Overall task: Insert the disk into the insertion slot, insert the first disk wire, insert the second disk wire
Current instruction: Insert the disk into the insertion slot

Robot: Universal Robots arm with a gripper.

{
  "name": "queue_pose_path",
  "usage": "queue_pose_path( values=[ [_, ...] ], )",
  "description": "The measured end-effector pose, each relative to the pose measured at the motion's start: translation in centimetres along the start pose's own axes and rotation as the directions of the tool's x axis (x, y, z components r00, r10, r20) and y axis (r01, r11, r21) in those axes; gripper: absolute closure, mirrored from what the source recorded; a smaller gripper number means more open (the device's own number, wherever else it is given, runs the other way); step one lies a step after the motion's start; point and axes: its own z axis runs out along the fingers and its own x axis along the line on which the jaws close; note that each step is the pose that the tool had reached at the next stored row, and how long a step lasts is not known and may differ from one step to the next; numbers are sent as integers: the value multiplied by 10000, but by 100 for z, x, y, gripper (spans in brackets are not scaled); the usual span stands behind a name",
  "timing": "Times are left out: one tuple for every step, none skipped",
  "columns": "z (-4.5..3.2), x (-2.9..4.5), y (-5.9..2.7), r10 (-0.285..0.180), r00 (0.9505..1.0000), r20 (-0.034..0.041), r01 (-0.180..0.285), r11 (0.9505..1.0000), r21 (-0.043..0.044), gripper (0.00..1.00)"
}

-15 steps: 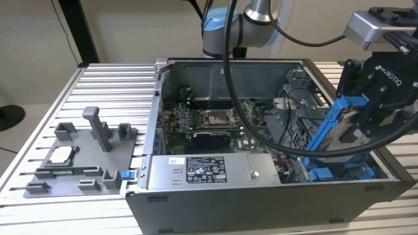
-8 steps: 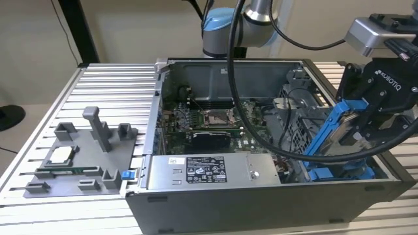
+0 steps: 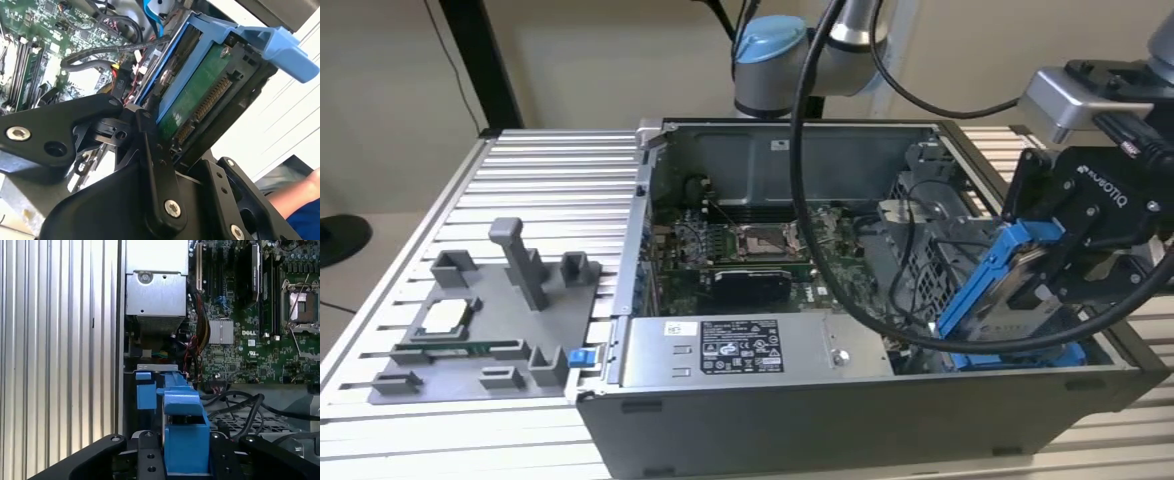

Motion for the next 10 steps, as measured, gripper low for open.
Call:
queue_pose_path(
  values=[
    [18,1,-2,3,10000,1,-3,10000,0,100],
    [37,2,-4,6,10000,2,-6,10000,1,100],
    [55,3,-6,13,10000,2,-13,10000,1,100],
    [73,4,-8,20,10000,2,-20,10000,1,100],
    [91,5,-9,28,10000,3,-28,10000,2,100],
    [109,6,-11,37,10000,4,-37,10000,2,100],
    [129,7,-13,49,10000,6,-49,10000,3,100],
    [145,8,-14,62,10000,4,-62,10000,4,100],
    [162,9,-16,74,10000,3,-74,10000,4,100],
    [180,10,-18,81,10000,6,-81,10000,5,100]
  ],
)
